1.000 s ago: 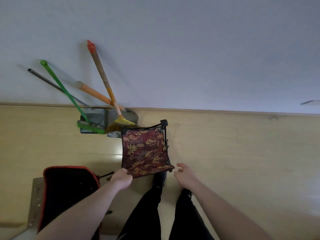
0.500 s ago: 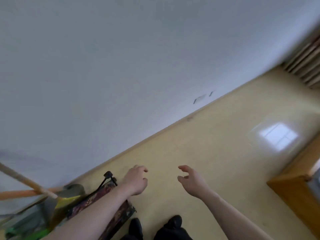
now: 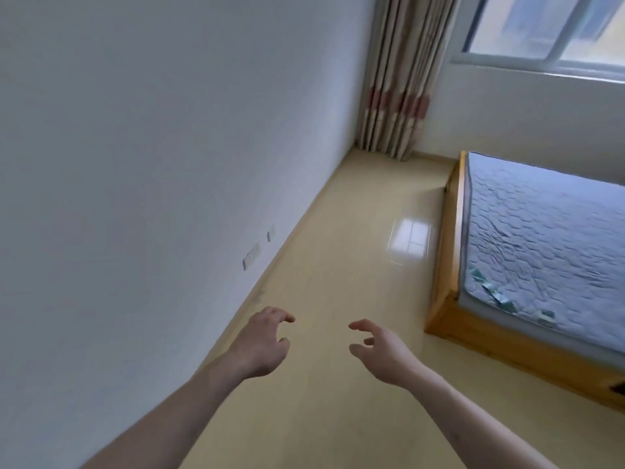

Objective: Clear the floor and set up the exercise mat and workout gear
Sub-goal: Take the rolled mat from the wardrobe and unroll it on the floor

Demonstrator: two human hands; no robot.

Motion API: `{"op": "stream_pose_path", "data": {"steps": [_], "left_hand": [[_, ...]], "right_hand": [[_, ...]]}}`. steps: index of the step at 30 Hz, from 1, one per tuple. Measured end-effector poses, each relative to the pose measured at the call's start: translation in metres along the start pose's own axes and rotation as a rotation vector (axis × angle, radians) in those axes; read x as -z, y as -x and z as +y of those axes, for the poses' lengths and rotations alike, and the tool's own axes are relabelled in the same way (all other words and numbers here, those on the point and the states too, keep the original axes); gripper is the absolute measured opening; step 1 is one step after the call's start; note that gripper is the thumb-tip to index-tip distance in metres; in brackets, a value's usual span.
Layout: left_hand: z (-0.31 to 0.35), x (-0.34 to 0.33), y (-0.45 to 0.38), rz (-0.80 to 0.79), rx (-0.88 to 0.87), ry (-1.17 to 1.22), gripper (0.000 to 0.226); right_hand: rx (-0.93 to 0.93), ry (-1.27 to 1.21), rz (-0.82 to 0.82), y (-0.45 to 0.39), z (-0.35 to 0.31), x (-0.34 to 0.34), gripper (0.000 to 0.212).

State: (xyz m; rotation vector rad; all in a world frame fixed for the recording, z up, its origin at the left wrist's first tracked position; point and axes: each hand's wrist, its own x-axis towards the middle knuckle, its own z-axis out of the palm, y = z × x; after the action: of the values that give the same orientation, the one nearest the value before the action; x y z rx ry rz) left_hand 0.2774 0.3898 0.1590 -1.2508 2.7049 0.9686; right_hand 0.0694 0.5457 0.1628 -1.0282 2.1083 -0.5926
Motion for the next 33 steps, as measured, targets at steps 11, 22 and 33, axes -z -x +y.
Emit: {"op": "stream_pose_path", "data": {"steps": [11, 22, 33], "left_hand": [[0.114, 0.031, -0.154, -0.074, -0.382, -0.161, 0.046], [0.289, 0.011, -0.295, -0.230, -0.874, -0.239, 0.052], [0.537, -0.118, -0.320, -0.417, -1.250, -0.236, 0.047]], "right_hand": [[-0.094, -0.085, 0.287, -0.035, 0.052, 0.121, 0.041], [-0.298, -0.276, 0.727, -0.016, 0.108, 0.223, 0.038], [-0.497, -0.345, 1.081, 0.072, 0.246, 0.336, 0.039]]}}
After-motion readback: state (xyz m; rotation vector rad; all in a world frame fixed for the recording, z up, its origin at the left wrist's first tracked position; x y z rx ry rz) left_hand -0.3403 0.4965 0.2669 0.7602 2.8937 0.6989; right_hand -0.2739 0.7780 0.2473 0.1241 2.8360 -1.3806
